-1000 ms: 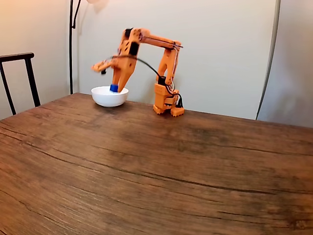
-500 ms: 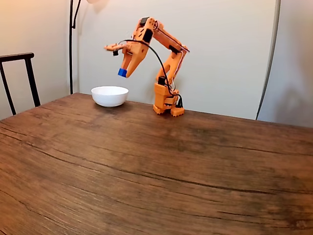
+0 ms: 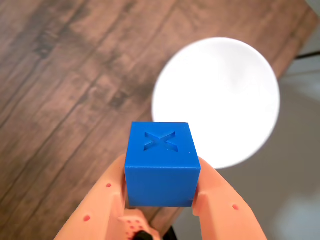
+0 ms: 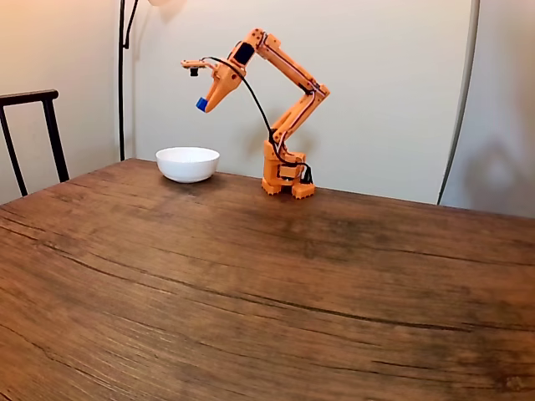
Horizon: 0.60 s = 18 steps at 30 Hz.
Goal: Grasp the cube and drop it in the bowl
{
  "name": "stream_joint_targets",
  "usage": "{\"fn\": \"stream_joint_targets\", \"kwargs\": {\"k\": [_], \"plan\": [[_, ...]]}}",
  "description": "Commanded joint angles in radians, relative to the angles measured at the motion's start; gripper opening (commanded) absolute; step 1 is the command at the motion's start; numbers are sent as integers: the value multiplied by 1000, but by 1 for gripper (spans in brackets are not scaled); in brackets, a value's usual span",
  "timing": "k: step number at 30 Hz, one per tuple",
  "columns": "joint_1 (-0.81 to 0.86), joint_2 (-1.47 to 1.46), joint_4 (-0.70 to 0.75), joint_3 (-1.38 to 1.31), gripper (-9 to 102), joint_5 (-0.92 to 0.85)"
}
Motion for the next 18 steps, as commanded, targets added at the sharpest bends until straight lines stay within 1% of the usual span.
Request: {"fn": "stream_joint_targets", "kwargs": {"k": [1,3,6,13,18], "plan": [[97,17,-14,-25,5,23],[147,18,-20,-5,5,38],[190,29,-77,74,4,52],[199,29,-345,318,4,48],[241,31,-502,479,5,51]]}}
